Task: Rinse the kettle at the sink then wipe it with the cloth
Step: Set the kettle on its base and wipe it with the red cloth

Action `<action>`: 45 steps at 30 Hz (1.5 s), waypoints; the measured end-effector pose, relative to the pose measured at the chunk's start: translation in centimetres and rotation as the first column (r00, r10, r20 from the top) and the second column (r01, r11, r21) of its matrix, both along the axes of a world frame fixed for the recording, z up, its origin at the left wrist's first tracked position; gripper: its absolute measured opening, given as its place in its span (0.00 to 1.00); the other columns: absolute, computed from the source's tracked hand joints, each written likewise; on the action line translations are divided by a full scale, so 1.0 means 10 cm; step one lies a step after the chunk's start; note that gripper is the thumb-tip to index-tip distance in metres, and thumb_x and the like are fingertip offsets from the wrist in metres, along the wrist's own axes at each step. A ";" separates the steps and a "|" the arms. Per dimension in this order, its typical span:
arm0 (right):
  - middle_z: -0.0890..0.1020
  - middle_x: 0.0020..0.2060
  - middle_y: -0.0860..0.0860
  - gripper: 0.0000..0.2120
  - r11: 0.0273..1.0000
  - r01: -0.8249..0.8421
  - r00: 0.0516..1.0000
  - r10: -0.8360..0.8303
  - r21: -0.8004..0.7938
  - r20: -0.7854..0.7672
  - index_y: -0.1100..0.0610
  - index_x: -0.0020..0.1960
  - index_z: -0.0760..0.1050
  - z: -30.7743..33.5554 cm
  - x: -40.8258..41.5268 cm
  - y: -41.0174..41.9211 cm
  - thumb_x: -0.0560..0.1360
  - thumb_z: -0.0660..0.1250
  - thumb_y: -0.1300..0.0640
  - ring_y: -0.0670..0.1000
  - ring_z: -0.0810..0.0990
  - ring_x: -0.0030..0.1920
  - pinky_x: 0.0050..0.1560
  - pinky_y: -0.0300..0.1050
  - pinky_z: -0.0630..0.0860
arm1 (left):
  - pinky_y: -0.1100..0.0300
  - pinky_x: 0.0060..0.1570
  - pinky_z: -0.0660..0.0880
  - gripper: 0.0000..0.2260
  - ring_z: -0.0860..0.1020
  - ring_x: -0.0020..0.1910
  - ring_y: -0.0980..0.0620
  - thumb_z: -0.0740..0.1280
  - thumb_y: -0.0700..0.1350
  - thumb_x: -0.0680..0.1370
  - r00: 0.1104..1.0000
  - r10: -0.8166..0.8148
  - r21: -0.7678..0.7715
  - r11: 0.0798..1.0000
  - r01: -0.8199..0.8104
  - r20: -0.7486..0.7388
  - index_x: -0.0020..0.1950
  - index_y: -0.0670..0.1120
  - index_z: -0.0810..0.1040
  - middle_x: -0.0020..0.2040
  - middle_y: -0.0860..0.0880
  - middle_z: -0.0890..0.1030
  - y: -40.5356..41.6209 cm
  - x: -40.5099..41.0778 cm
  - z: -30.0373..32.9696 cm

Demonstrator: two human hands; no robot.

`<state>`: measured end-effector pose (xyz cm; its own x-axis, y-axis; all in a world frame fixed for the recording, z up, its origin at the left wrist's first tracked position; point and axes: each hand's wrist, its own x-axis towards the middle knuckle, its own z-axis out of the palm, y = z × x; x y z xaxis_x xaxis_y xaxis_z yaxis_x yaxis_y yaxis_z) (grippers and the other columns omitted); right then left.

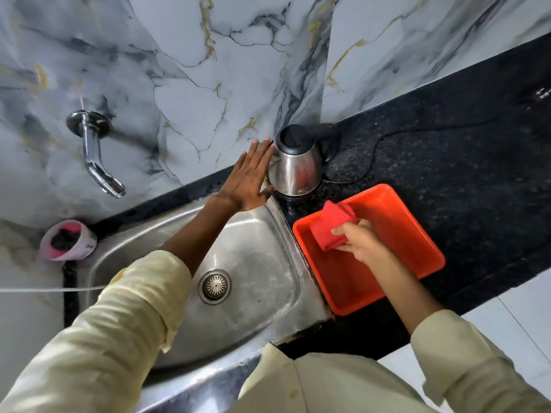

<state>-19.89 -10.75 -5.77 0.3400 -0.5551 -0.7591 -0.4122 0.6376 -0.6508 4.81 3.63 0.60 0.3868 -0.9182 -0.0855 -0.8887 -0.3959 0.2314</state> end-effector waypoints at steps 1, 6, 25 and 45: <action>0.82 0.53 0.62 0.16 0.993 0.062 0.992 -0.073 0.103 0.100 0.61 0.58 0.71 0.06 0.06 0.00 0.75 0.68 0.75 0.62 0.83 0.51 0.44 0.61 0.81 | 0.44 0.87 0.46 0.48 0.40 0.89 0.42 0.72 0.46 0.79 1.000 -0.015 0.006 1.000 0.015 -0.001 0.89 0.45 0.43 0.89 0.46 0.42 -0.02 0.03 0.02; 0.88 0.42 0.63 0.09 0.901 0.047 0.914 -0.213 0.432 0.345 0.68 0.58 0.77 0.26 0.57 0.13 0.79 0.64 0.72 0.59 0.90 0.41 0.42 0.56 0.87 | 0.46 0.87 0.51 0.56 0.41 0.89 0.43 0.72 0.32 0.70 0.991 -0.134 0.083 0.988 0.132 0.017 0.89 0.48 0.41 0.89 0.49 0.41 -0.20 0.23 0.10; 0.85 0.43 0.62 0.12 0.971 -0.018 0.885 -0.095 0.237 0.455 0.69 0.55 0.79 1.33 1.49 -0.15 0.79 0.59 0.75 0.60 0.85 0.50 0.64 0.58 0.80 | 0.43 0.87 0.45 0.58 0.44 0.89 0.41 0.74 0.32 0.66 0.987 -0.101 0.071 0.993 0.093 0.121 0.89 0.50 0.46 0.90 0.49 0.45 -0.24 0.54 0.26; 0.74 0.75 0.59 0.21 -0.122 -0.372 0.839 0.380 -0.920 -0.390 0.58 0.72 0.77 0.61 1.47 -0.64 0.81 0.62 0.57 0.64 0.65 0.79 0.78 0.62 0.61 | 0.57 0.39 0.79 0.08 0.80 0.37 0.50 0.60 0.37 0.85 -0.531 0.215 0.563 0.130 -0.816 -0.819 0.55 0.46 0.78 0.39 0.48 0.82 -0.35 -0.47 -0.35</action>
<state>-5.17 -17.17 0.34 0.7936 -0.4988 0.3485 -0.3243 -0.8314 -0.4513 0.06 0.13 -2.86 0.5245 -0.1187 -0.8431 0.8477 -0.0189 0.5301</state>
